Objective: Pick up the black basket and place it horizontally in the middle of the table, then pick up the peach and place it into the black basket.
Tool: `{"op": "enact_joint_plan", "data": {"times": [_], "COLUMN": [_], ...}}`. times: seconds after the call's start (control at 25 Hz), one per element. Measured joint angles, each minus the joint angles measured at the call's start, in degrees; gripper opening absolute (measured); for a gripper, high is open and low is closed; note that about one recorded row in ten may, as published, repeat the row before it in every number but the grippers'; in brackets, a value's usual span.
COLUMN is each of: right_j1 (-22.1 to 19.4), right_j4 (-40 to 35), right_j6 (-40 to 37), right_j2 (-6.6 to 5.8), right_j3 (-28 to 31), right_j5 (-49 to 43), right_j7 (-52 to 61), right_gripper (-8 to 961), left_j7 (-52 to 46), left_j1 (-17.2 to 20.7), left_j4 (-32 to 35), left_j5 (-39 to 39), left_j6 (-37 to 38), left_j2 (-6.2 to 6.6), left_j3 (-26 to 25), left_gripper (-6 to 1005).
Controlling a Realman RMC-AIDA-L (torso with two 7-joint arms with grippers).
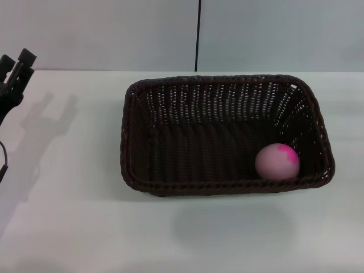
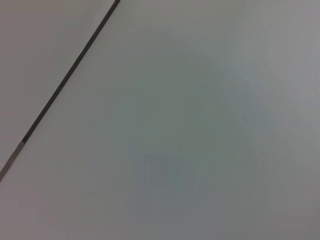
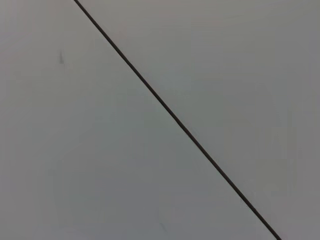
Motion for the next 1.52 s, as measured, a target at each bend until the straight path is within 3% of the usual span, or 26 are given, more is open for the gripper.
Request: {"op": "enact_joint_plan", "data": {"times": [0.32, 0.44, 0.64, 0.88, 1.08, 1.52], "right_j1": [0.5, 0.6, 0.8, 1.4, 2.1, 2.5], "right_j4": [0.4, 0.4, 0.5, 0.5, 0.5, 0.5], "right_j6": [0.5, 0.6, 0.6, 0.6, 1.8, 3.5], "right_j2": [0.00, 0.00, 0.12, 0.22, 0.34, 0.35], "right_j3": [0.0, 0.0, 0.3, 0.5, 0.6, 0.6], "right_j5": [0.0, 0.1, 0.4, 0.5, 0.5, 0.7], "right_j7": [0.0, 0.0, 0.0, 0.0, 0.0, 0.0], "right_gripper": [421, 421, 421, 421, 421, 421], "left_j7": [0.1, 0.1, -0.5, -0.5, -0.5, -0.6], "left_j1": [1.3, 1.6, 1.7, 1.7, 1.7, 1.4], "left_j4": [0.0, 0.0, 0.0, -0.5, -1.2, -1.1], "left_j5": [0.0, 0.0, 0.1, 0.0, 0.0, 0.0], "left_j6": [0.7, 0.9, 1.1, 1.7, 1.8, 1.8], "left_j2": [0.01, 0.00, -0.01, 0.05, 0.10, 0.16], "left_j3": [-0.2, -0.1, 0.0, 0.0, -0.2, -0.8], "left_gripper": [639, 415, 184, 66, 246, 472]}}
